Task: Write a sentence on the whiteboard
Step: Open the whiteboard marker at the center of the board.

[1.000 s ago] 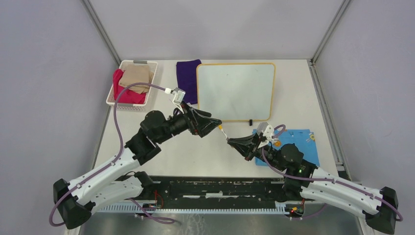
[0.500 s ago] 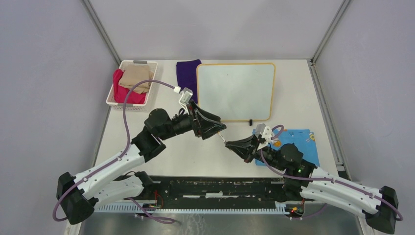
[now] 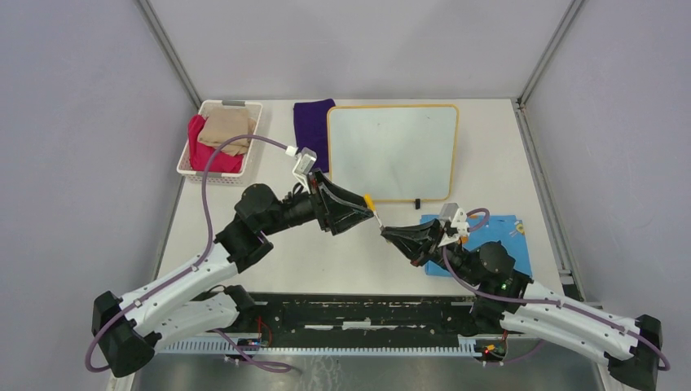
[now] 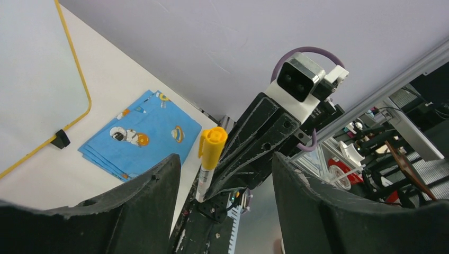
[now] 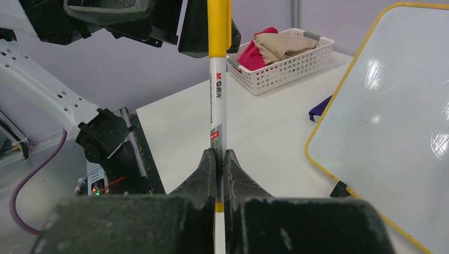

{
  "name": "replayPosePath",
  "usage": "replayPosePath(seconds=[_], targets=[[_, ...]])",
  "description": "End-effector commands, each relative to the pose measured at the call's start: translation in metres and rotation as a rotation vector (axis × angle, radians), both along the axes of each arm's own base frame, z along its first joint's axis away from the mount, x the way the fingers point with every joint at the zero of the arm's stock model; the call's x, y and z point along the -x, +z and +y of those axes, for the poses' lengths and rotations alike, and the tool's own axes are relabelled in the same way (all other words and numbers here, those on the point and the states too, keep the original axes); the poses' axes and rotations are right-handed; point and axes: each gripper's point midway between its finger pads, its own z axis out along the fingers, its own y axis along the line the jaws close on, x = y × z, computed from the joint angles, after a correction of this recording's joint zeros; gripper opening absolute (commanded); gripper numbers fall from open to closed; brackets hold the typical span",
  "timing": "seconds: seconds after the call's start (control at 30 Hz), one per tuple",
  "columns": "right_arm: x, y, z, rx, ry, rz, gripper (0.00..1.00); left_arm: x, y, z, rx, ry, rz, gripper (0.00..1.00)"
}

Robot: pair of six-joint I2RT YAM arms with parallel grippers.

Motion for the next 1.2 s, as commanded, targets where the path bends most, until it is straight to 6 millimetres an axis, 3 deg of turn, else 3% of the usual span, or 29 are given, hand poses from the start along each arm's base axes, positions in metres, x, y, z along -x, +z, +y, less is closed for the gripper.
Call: replayPosePath(seconds=[0.0,0.1,0.33,0.5,0.73,0.8,0.93,0.97,1.0,1.03,1.1,1.17], targets=[[0.005,0.033,0.001,-0.094,0.020,-0.031,0.00,0.012,0.015,-0.003,0.055,-0.068,-0.023,0.69],[0.004,0.033,0.002,-0.091,0.020,-0.027,0.00,0.012,0.016,-0.003,0.059,-0.072,-0.026,0.66],[0.011,0.033,0.009,-0.075,0.075,-0.034,0.00,0.015,0.015,-0.007,0.061,-0.100,-0.030,0.51],[0.011,0.034,0.011,-0.071,0.080,-0.034,0.00,0.015,0.011,-0.008,0.053,-0.107,-0.026,0.35],[0.012,0.034,0.010,-0.070,0.081,-0.033,0.00,0.013,0.002,-0.010,0.035,-0.106,-0.009,0.39],[0.012,0.033,0.010,-0.068,0.078,-0.030,0.00,0.013,0.003,-0.009,0.036,-0.102,-0.014,0.34],[0.011,0.034,0.009,-0.082,0.071,-0.013,0.00,0.014,0.006,-0.007,0.040,-0.097,-0.024,0.08],[0.010,0.036,0.008,-0.092,0.065,-0.005,0.02,0.014,0.005,-0.007,0.039,-0.097,-0.022,0.03],[0.009,0.038,0.008,-0.102,0.064,0.003,0.11,0.015,0.005,-0.006,0.039,-0.098,-0.024,0.02],[0.009,0.040,0.008,-0.109,0.065,0.008,0.28,0.016,0.006,-0.006,0.042,-0.099,-0.027,0.02],[0.008,0.045,0.010,-0.116,0.067,0.026,0.48,0.017,0.007,-0.004,0.044,-0.101,-0.031,0.02],[0.006,0.049,0.014,-0.103,0.064,0.048,0.57,0.020,0.008,-0.002,0.047,-0.107,-0.036,0.02]])
